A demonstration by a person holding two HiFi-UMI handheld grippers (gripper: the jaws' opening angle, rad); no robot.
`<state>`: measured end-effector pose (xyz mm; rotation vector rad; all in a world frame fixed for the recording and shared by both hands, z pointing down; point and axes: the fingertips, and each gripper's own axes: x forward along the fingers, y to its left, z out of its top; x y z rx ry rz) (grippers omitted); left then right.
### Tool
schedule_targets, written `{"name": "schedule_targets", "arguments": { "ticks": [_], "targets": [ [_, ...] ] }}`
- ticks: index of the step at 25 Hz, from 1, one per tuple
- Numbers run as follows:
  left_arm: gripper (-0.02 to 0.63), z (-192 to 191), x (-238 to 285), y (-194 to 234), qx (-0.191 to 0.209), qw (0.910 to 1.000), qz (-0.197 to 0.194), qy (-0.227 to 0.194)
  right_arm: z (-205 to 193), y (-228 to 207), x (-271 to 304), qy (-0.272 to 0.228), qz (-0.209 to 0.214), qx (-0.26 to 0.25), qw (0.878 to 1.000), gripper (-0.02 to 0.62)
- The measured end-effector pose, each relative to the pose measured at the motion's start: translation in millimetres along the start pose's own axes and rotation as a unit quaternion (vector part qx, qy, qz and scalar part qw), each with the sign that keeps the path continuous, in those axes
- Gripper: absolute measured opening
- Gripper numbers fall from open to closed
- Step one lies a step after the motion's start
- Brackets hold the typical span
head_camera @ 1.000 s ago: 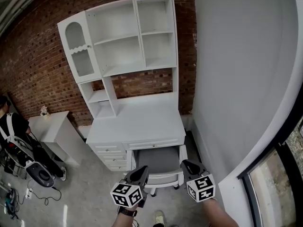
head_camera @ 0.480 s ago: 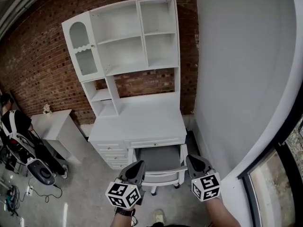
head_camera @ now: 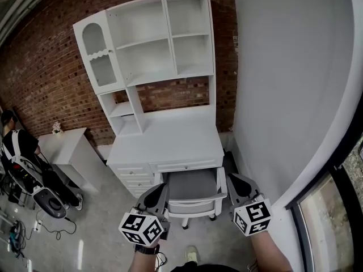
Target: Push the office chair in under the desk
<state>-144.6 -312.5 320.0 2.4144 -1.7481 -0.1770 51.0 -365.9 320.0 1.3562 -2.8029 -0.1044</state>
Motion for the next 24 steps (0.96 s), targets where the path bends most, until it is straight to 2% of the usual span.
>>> {"name": "schedule_targets", "arguments": {
  "ticks": [9, 24],
  "targets": [
    [0.006, -4, 3, 11, 0.002, 0.9999, 0.007, 0.01, -18, -6, 8, 0.011, 0.006, 0.014, 1.0, 0.005],
    [0.006, -12, 3, 16, 0.006, 0.9998, 0.006, 0.018, -21, 1, 12, 0.012, 0.002, 0.007, 1.0, 0.005]
  ]
}}
